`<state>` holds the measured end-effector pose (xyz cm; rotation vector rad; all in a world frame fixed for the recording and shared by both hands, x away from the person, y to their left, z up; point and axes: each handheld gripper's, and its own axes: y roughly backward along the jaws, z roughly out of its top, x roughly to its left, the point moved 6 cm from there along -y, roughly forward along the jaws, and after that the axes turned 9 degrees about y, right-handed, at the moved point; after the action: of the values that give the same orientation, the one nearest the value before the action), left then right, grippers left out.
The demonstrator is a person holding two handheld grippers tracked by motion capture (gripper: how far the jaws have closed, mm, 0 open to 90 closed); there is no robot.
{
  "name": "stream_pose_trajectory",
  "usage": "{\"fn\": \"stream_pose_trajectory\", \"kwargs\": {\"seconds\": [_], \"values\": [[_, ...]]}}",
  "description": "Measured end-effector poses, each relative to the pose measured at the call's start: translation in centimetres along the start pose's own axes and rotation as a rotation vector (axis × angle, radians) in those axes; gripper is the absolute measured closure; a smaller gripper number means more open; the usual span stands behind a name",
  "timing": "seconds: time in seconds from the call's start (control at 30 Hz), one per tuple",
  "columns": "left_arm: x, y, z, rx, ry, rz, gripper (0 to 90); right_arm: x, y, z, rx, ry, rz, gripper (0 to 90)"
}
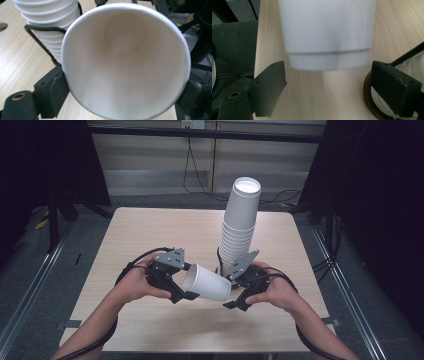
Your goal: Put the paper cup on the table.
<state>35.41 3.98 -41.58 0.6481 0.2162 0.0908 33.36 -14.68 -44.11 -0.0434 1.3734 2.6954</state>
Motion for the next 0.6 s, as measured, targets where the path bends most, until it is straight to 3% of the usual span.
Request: {"fn": "stream_pose_trajectory", "kwargs": {"seconds": [0.5,0.6], "values": [[1.3,0.9,-0.9,0.065,0.047,0.075,11.8,0.4,-0.2,-2.6,-0.018,-0.064,-0.036,13.0],[1.8,1.2,-1.3,0.070,0.081,0.102,11.8,0.5,-0.2,-3.7,-0.011,-0.087,-0.047,12.9]]}}
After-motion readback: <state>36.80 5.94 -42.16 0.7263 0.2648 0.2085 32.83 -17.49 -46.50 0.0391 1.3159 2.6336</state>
